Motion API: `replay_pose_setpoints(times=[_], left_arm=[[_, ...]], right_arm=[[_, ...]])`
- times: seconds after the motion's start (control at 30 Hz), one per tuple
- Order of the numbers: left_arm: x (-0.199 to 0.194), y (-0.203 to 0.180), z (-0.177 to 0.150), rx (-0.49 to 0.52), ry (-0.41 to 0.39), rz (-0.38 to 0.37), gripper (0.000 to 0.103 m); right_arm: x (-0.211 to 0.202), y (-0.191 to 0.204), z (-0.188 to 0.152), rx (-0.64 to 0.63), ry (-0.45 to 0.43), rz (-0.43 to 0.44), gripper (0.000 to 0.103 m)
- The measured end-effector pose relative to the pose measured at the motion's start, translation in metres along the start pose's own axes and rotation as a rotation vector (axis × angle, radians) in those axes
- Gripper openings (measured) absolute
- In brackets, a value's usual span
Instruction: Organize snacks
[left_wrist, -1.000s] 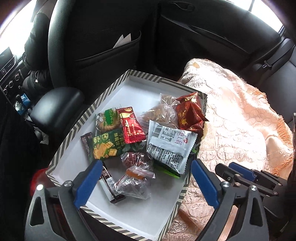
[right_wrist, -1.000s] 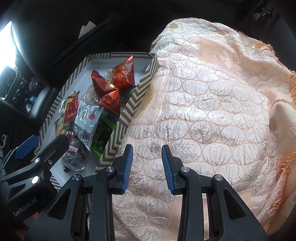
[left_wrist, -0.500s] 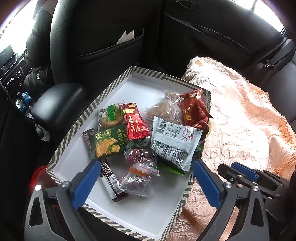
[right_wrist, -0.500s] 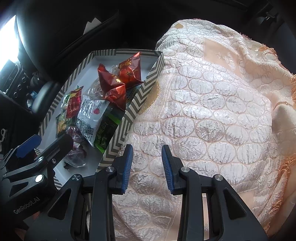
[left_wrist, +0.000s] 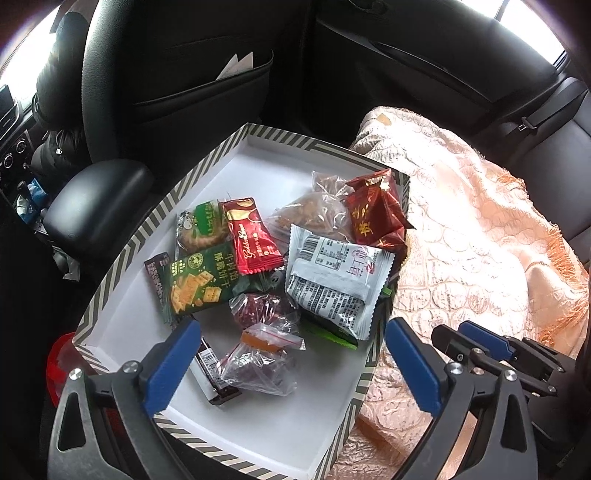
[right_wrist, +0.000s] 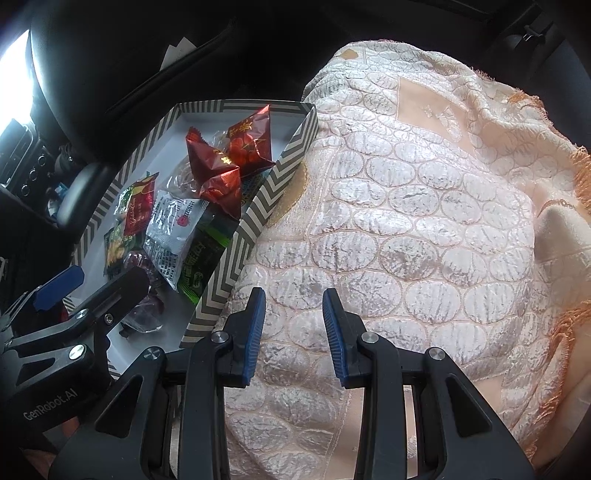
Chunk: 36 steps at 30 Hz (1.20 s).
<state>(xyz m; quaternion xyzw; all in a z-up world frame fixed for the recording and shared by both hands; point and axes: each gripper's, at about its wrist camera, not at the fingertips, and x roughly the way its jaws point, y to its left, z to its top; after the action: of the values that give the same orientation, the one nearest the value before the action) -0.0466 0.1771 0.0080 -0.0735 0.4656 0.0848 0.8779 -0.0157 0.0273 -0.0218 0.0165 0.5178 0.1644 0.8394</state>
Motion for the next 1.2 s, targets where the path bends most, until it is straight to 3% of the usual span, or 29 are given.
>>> replay_pose_setpoints(times=[0.33,0.57,1.2], left_arm=[[0.008,0.008,0.009,0.032,0.041,-0.096,0.101],[0.008,0.018,0.016,0.071,0.041,-0.101,0.101],[0.009,0.034,0.022,0.047,0.022,-0.104,0.103]], right_arm=[[0.0,0.003,0.005,0.047,0.004,-0.041,0.031],[0.003,0.016,0.009,0.066,0.0,-0.061,0.031],[0.011,0.028,0.013,0.069,0.005,-0.057,0.031]])
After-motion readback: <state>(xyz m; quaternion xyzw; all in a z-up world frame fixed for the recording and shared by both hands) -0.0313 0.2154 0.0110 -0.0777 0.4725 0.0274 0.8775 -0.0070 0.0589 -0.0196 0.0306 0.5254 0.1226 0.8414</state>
